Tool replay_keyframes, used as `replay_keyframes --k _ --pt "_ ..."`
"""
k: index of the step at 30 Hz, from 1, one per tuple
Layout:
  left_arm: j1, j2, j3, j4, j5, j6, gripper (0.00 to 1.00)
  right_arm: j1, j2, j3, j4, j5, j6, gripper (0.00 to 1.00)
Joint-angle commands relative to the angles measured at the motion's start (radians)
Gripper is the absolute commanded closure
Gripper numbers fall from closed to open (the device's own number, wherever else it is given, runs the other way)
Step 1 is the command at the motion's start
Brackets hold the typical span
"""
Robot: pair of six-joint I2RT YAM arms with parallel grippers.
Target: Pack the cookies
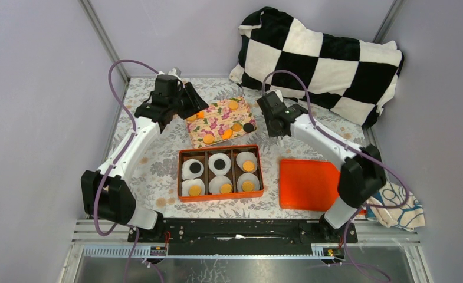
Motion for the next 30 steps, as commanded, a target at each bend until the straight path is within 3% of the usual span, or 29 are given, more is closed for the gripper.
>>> replay_keyframes --k 1,8,15,16,17,20,30 --pt "-0.005 0.027 0.011 0.041 -0.008 0.017 0.48 -0.04 0.129 0.098 0.179 -0.113 -0.108 0.68" --pt "-0.034 0.072 -0.015 0.063 -0.003 0.008 0.48 -0.15 0.316 0.111 0.259 -0.224 -0.069 0.67" --pt "-0.174 0.099 -0.025 0.01 -0.058 0.011 0.93 -0.189 0.454 0.173 0.202 -0.188 -0.037 0.6" --pt "-0.197 0.099 -0.029 -0.009 -0.073 0.009 1.0 -0.19 0.467 0.187 0.194 -0.185 -0.034 0.52" --pt "-0.216 0.098 -0.036 -0.03 -0.088 0.006 1.0 -0.191 0.479 0.207 0.184 -0.185 -0.031 0.44" --pt "-0.273 0.08 -0.079 -0.078 -0.135 -0.011 1.0 -0.193 0.483 0.222 0.188 -0.212 -0.033 0.31" --pt "-0.329 0.065 -0.24 -0.098 -0.238 -0.086 1.0 -0.192 0.142 0.043 0.26 -0.214 0.01 0.3"
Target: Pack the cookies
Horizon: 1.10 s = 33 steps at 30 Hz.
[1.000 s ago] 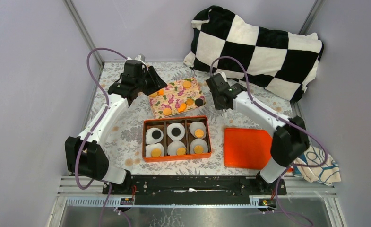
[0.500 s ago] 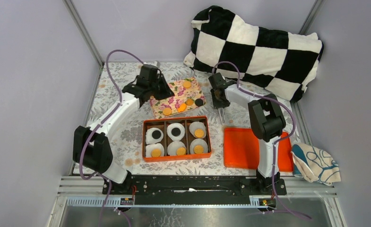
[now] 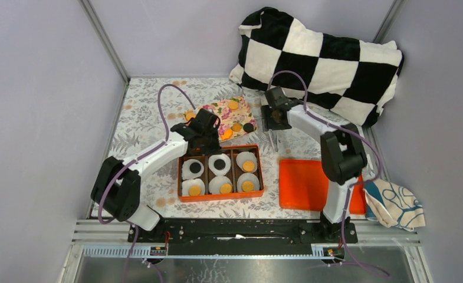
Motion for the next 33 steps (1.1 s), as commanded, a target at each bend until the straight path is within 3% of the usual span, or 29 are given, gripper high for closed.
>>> replay_keyframes --k 1,10,16,24,29,33 --pt "-0.007 0.002 -0.02 -0.008 -0.092 -0.029 1.0 0.004 -0.259 -0.083 0.005 0.005 0.042 0.3" --pt "-0.007 0.204 0.055 0.123 -0.153 0.013 1.0 0.009 -0.557 -0.459 -0.046 -0.148 0.134 0.34" --pt "-0.006 0.324 0.139 0.127 -0.193 0.02 1.0 0.077 -0.691 -0.569 -0.132 -0.185 0.193 0.36" --pt "0.023 0.41 0.26 0.094 -0.248 0.06 1.0 0.134 -0.654 -0.666 -0.114 -0.196 0.234 0.37" --pt "0.06 0.43 0.257 0.138 -0.203 0.093 1.0 0.142 -0.6 -0.679 -0.091 -0.184 0.249 0.39" --pt "0.058 0.402 0.224 0.167 -0.144 0.112 1.0 0.153 -0.555 -0.696 -0.053 -0.185 0.26 0.46"
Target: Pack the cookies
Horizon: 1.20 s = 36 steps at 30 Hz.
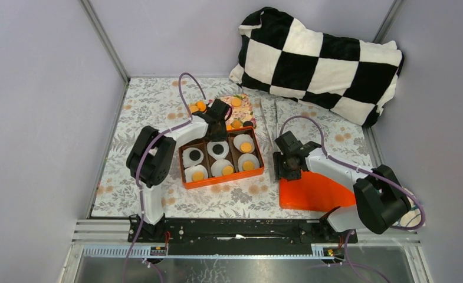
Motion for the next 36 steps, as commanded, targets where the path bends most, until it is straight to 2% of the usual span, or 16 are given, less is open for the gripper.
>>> replay_keyframes --k 1,3,6,9,14,19,21,23,24,29,31,34,36 --pt "0.006 -0.037 -0.042 0.093 0.049 0.041 1.0 0.02 0.048 -0.019 0.045 0.006 0.028 0.53" --pt "-0.003 -0.096 -0.081 0.114 0.072 0.046 1.0 0.023 0.074 -0.025 0.054 0.017 0.035 0.62" --pt "-0.016 -0.19 -0.121 0.109 0.086 0.049 1.0 0.031 0.096 -0.037 0.071 0.022 0.046 0.67" --pt "-0.026 -0.266 -0.154 0.078 0.099 0.035 1.0 0.038 0.102 -0.039 0.07 0.03 0.054 0.77" --pt "-0.049 -0.397 -0.178 0.042 0.12 0.011 1.0 0.082 0.044 0.031 -0.017 0.127 0.043 0.93" --pt "-0.05 -0.376 -0.102 0.045 0.191 0.028 1.0 0.118 -0.036 0.157 -0.121 0.15 0.008 1.0" --pt "-0.049 -0.331 -0.062 0.059 0.229 0.042 0.93 0.131 -0.059 0.203 -0.165 0.155 -0.009 1.0" --pt "-0.049 -0.274 -0.028 0.093 0.287 0.057 0.78 0.139 -0.079 0.24 -0.19 0.124 -0.047 1.0" --pt "-0.049 -0.246 -0.012 0.106 0.322 0.063 0.74 0.14 -0.088 0.257 -0.2 0.099 -0.07 1.0" --pt "-0.048 -0.133 0.043 0.222 0.597 0.074 0.57 0.151 -0.133 0.346 -0.203 -0.077 -0.197 0.99" --pt "-0.048 -0.103 0.045 0.268 0.688 0.053 0.54 0.152 -0.135 0.382 -0.208 -0.106 -0.238 0.99" --pt "-0.048 -0.094 0.015 0.337 0.748 0.011 0.52 0.151 -0.104 0.432 -0.231 -0.15 -0.282 0.99" --pt "-0.043 -0.102 -0.014 0.399 0.791 -0.02 0.46 0.151 -0.086 0.448 -0.229 -0.173 -0.296 0.99"
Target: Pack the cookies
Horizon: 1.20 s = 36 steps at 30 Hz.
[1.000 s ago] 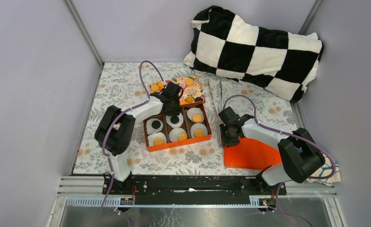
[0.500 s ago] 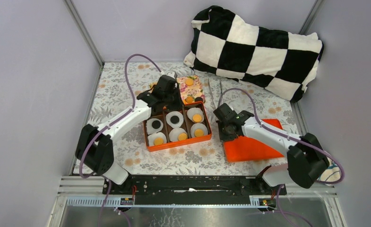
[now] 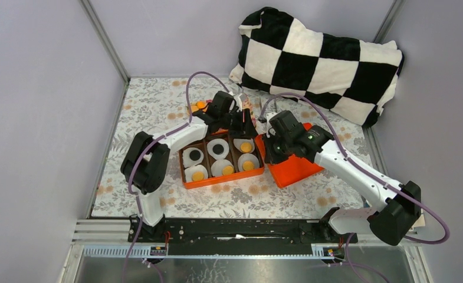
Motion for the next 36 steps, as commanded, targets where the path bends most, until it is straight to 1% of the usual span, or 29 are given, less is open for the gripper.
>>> replay_keyframes --k 1,3,5,7,9,11,13,20,29,36 --pt "0.003 -0.02 -0.04 0.208 0.19 -0.069 0.44 0.008 0.022 0.077 -0.013 -0.112 -0.103 1.0" --pt "0.011 -0.023 -0.052 0.232 0.211 -0.089 0.42 0.008 0.033 0.077 0.003 -0.139 -0.104 0.99" --pt "0.026 -0.033 -0.062 0.229 0.211 -0.099 0.42 0.008 0.052 0.084 -0.003 -0.134 -0.104 0.99" --pt "0.051 -0.06 -0.098 0.232 0.196 -0.12 0.42 0.008 0.053 0.078 -0.004 -0.108 -0.108 0.99" --pt "0.085 -0.089 -0.149 0.274 0.197 -0.148 0.42 0.008 0.049 0.071 -0.007 -0.108 -0.116 0.99" --pt "0.109 -0.101 -0.185 0.287 0.21 -0.157 0.4 0.009 0.038 0.064 0.007 -0.128 -0.122 0.99" --pt "0.117 -0.095 -0.19 0.279 0.21 -0.15 0.4 0.01 0.033 0.062 0.027 -0.166 -0.119 0.99" --pt "0.115 -0.045 -0.215 0.397 0.27 -0.237 0.39 0.015 0.075 0.081 0.069 -0.231 -0.122 0.98" --pt "0.109 -0.047 -0.221 0.42 0.279 -0.257 0.38 0.031 0.137 0.118 0.106 -0.272 -0.134 0.98" --pt "0.053 -0.038 -0.262 0.477 0.286 -0.296 0.38 0.049 0.165 0.191 0.119 -0.26 -0.148 0.98"
